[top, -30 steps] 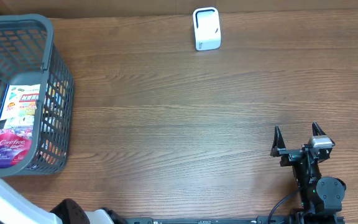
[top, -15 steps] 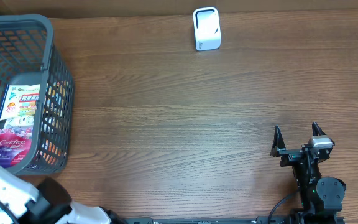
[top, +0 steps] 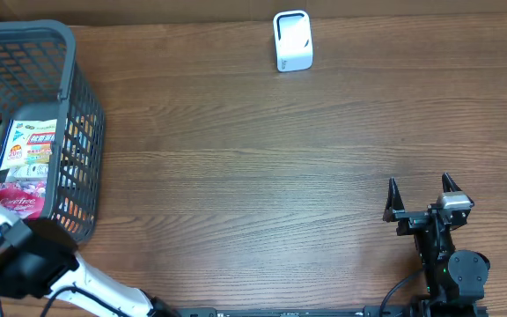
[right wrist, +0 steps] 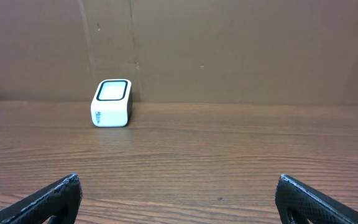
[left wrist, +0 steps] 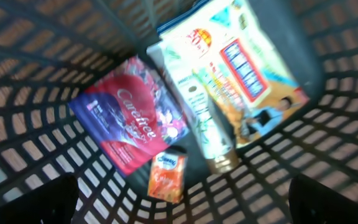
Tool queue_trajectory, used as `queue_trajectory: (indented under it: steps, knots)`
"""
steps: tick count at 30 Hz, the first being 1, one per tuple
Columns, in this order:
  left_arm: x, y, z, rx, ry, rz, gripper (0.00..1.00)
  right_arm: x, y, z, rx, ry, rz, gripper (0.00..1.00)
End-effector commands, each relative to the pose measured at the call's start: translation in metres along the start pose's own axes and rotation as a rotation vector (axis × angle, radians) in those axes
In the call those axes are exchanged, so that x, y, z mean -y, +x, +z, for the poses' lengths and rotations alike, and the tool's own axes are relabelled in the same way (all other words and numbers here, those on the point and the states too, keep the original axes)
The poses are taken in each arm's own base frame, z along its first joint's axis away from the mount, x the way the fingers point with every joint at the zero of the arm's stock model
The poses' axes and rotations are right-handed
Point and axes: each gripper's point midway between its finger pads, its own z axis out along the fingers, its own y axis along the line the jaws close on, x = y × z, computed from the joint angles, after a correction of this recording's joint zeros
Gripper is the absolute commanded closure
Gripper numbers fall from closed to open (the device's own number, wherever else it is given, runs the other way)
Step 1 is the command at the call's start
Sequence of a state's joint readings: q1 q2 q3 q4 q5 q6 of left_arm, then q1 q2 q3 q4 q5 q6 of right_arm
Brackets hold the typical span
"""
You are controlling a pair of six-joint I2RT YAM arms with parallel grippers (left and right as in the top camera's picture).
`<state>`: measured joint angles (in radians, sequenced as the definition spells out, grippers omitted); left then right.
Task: Scan the item barcode
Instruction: 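Move the left gripper over the basket toward the Carefree pack, then grasp the red-purple Carefree pack in the basket with the left gripper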
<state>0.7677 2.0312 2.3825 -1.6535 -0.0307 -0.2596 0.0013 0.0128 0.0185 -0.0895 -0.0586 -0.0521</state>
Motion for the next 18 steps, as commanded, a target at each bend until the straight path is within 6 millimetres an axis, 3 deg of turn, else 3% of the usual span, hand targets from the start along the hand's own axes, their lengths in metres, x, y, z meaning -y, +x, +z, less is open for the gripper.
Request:
queue_trajectory:
  steps: [1, 7, 18]
  knots:
    - [-0.007, -0.002, 0.026, -0.061, -0.051, -0.005, 0.00, 0.003, 0.001, 0.000, 0.007, 0.016, -0.005, 0.00]
    - [-0.006, -0.001, 0.052, -0.122, -0.069, -0.032, 0.02, 0.003, 0.001, 0.000, 0.007, 0.016, -0.005, 0.00]
    - [-0.020, 0.004, 0.073, -0.155, -0.167, -0.120, 0.02, 0.003, 0.001, 0.000, 0.006, 0.016, -0.005, 0.00]
